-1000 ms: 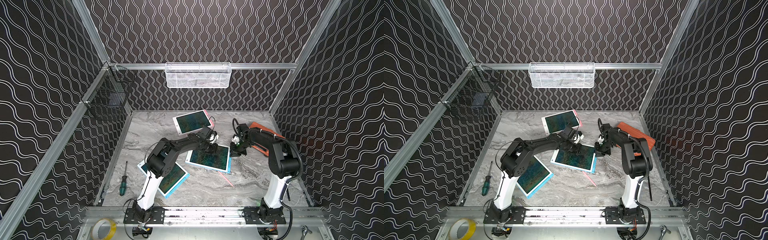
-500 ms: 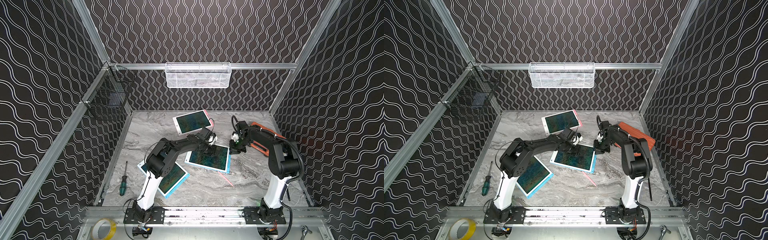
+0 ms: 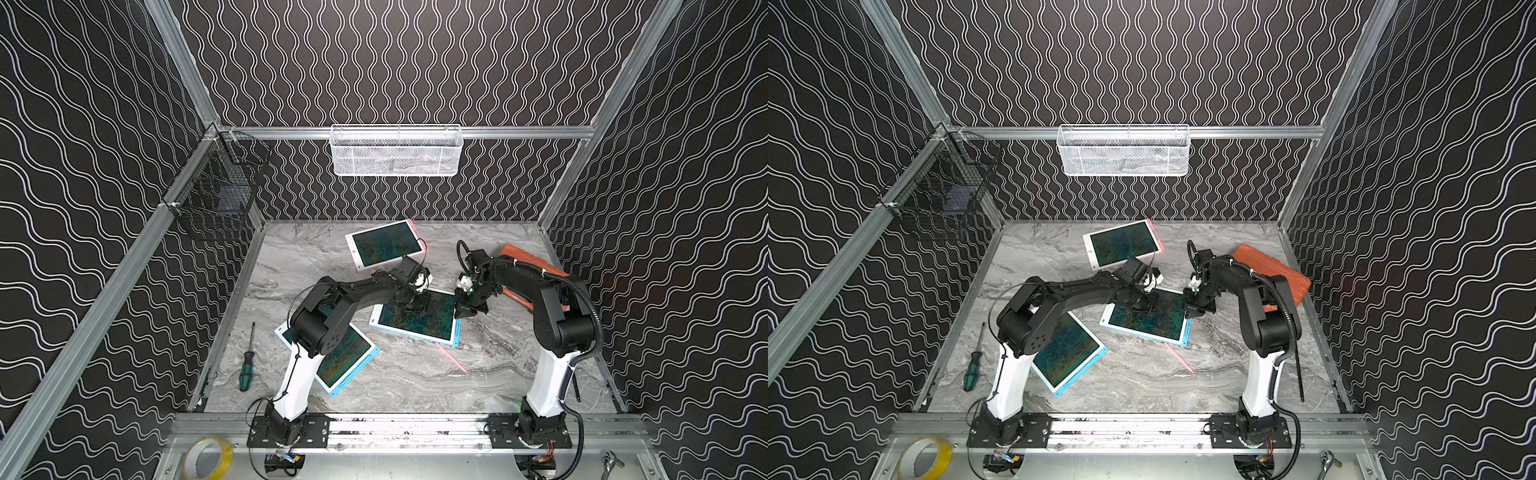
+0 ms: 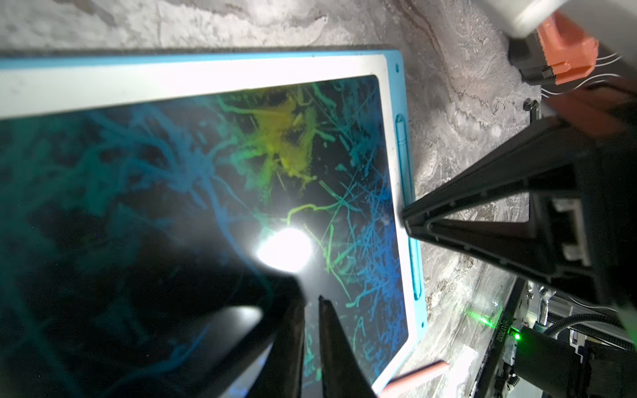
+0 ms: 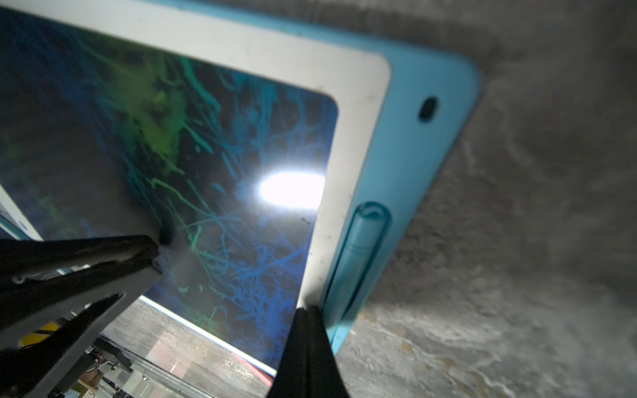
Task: Place the stylus back onto the writing tablet
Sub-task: Adjust the stylus on the writing tablet.
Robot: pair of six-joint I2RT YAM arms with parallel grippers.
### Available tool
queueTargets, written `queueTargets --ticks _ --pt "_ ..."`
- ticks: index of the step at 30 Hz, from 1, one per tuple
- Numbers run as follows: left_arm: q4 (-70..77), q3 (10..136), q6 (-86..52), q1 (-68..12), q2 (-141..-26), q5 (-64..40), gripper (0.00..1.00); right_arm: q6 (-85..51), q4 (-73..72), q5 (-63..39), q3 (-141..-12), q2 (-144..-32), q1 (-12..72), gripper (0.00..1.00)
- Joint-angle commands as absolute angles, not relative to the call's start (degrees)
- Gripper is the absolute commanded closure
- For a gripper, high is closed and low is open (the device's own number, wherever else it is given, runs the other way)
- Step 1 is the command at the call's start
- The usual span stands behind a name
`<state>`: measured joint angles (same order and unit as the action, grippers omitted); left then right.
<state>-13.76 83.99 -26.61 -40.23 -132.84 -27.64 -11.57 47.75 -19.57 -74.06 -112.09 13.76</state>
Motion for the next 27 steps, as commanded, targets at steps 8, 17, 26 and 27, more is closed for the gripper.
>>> queueTargets --ticks 8,17,26,27 --pt "-12.1 84.1 -25.8 -40.0 -132.5 -27.3 0.84 -12.0 48.0 -17.8 -73.7 -111.1 13.6 1.0" --pt "-12.1 83.8 -25.7 -40.0 -132.4 -27.4 0.84 -11.8 46.6 -19.4 -74.4 -109.5 14.3 1.0" --pt "-12.0 84.1 -25.8 -40.0 -132.7 -27.4 0.84 -11.6 47.8 -16.0 -74.2 -110.4 14.4 1.0" --pt "-12.1 84.0 -25.7 -40.1 -132.8 -27.4 0.84 -11.6 47.9 -15.8 -74.2 -110.5 14.4 1.0"
